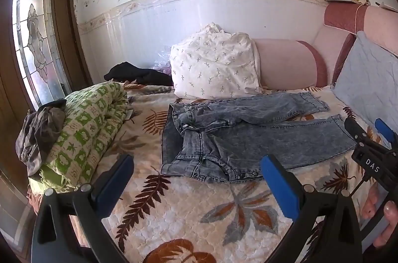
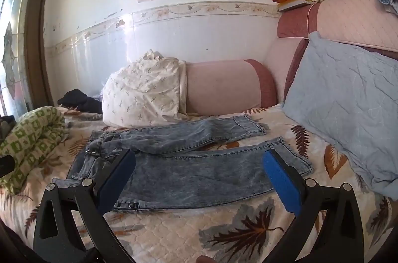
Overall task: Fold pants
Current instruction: 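Move both grippers open toward the light-blue jeans on the bed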
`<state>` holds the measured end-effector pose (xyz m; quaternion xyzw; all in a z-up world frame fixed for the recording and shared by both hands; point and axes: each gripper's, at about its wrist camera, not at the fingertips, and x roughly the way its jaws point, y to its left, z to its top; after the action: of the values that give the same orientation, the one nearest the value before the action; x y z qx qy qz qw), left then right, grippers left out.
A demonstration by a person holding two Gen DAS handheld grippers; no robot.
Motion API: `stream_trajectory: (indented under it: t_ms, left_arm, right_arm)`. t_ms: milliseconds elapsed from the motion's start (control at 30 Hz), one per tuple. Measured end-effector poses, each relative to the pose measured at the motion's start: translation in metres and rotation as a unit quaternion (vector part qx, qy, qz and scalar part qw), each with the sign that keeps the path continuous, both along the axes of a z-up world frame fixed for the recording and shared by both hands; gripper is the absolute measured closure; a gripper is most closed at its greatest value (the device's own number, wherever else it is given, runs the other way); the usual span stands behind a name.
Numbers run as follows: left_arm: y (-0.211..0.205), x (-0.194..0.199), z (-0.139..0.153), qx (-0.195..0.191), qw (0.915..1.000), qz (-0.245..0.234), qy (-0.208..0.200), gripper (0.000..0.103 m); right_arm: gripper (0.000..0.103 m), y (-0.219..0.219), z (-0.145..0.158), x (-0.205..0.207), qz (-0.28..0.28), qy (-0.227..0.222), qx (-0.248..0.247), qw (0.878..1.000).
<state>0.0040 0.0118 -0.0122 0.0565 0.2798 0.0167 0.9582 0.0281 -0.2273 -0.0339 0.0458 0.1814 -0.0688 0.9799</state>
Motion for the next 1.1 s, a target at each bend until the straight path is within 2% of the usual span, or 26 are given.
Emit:
stream_trajectory:
  t_ms: [200,367,500,567,700,833,1100]
  left_arm:
    - [0.002,0.004,-0.006,0.000,1.0000,0.004,0.004,0.000]
    - [0.017,0.015,-0.020,-0.014,0.9996,-0.004,0.026,0.000]
    - [0.047,0.022,-0.034,-0.034,0.9988,0.018,0.030,0.000]
    - [0.063,0.027,-0.040,-0.042,0.9978,0.037,0.036,0.000]
    - [0.093,0.037,-0.056,-0.059,0.9940,0.073,0.056,0.000]
    - [0.107,0.043,-0.069,-0.066,0.9911,0.093,0.069,0.000]
    - [0.125,0.047,-0.084,-0.066,0.9880,0.106,0.090,0.000]
  right_arm:
    - [0.000,0.000,-0.001,0.001,-0.003,0.002,-0.001,1.000]
    - [0.000,-0.006,-0.002,0.001,-0.005,0.009,-0.002,1.000]
    - [0.000,-0.028,-0.001,0.001,-0.030,0.013,0.007,0.999]
    - [0.000,-0.047,-0.002,0.000,-0.060,0.018,0.018,0.998]
    - [0.000,-0.088,-0.009,-0.004,-0.103,0.037,0.063,0.992]
    - [0.000,-0.124,-0.018,-0.012,-0.142,0.051,0.100,0.983]
    - [0.000,-0.166,-0.040,-0.016,-0.176,0.086,0.220,0.956]
